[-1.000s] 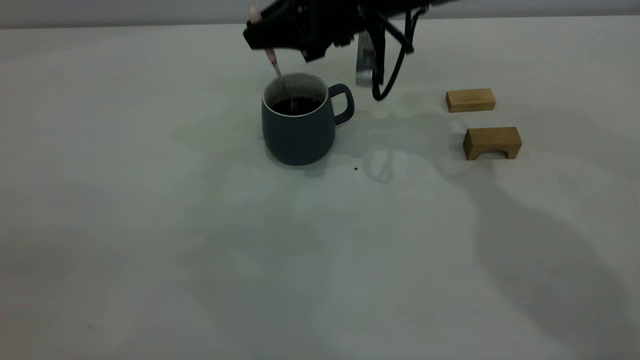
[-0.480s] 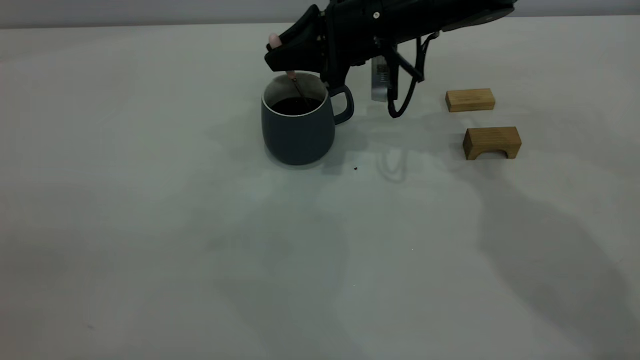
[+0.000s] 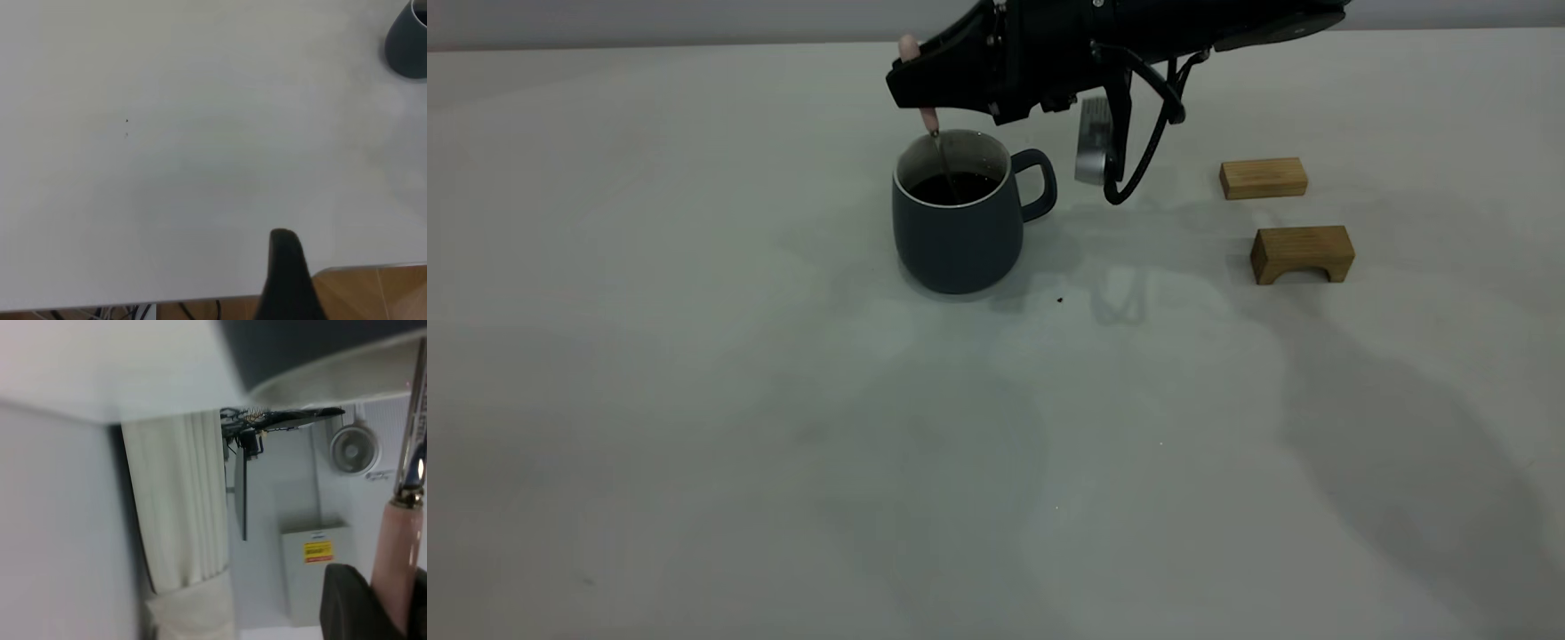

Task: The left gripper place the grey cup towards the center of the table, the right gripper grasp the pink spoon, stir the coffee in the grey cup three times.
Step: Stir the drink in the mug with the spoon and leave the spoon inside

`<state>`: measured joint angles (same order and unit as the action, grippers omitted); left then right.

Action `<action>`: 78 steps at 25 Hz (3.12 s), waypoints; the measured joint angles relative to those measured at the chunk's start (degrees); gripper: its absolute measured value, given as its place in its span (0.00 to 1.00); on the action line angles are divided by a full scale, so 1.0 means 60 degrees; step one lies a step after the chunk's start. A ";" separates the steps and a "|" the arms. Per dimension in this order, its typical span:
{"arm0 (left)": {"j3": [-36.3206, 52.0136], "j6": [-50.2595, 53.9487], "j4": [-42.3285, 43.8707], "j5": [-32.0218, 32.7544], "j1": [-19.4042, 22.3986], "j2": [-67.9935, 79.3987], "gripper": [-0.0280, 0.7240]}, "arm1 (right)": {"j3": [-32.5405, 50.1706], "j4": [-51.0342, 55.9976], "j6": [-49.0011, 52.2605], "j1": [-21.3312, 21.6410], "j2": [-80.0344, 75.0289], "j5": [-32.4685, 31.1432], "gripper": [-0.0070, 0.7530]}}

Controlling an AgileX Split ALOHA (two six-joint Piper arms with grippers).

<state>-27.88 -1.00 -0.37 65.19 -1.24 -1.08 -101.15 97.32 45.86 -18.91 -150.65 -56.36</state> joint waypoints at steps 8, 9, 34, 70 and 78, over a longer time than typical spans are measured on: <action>0.0000 0.0000 0.0000 0.0000 0.0000 0.0000 0.82 | 0.0000 -0.0530 -0.1364 0.0193 0.0000 -0.0074 0.18; 0.0000 0.0000 0.0000 0.0000 0.0000 0.0000 0.82 | 0.0000 -0.0668 -0.0964 0.0244 0.0000 -0.0213 0.18; 0.0000 0.0000 0.0000 0.0000 0.0000 0.0000 0.82 | 0.0000 -0.0525 0.0361 0.0271 0.0000 -0.0772 0.18; 0.0000 0.0000 0.0000 0.0000 0.0000 0.0000 0.82 | 0.0000 -0.2280 -0.2383 0.0282 0.0000 -0.1069 0.33; 0.0000 0.0000 0.0000 0.0000 0.0000 0.0000 0.82 | -0.0070 -0.2466 -0.4207 0.0325 0.0057 -0.1506 0.77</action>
<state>-27.88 -1.00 -0.37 65.19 -1.24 -1.08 -101.57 82.53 20.62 -16.96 -150.31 -65.39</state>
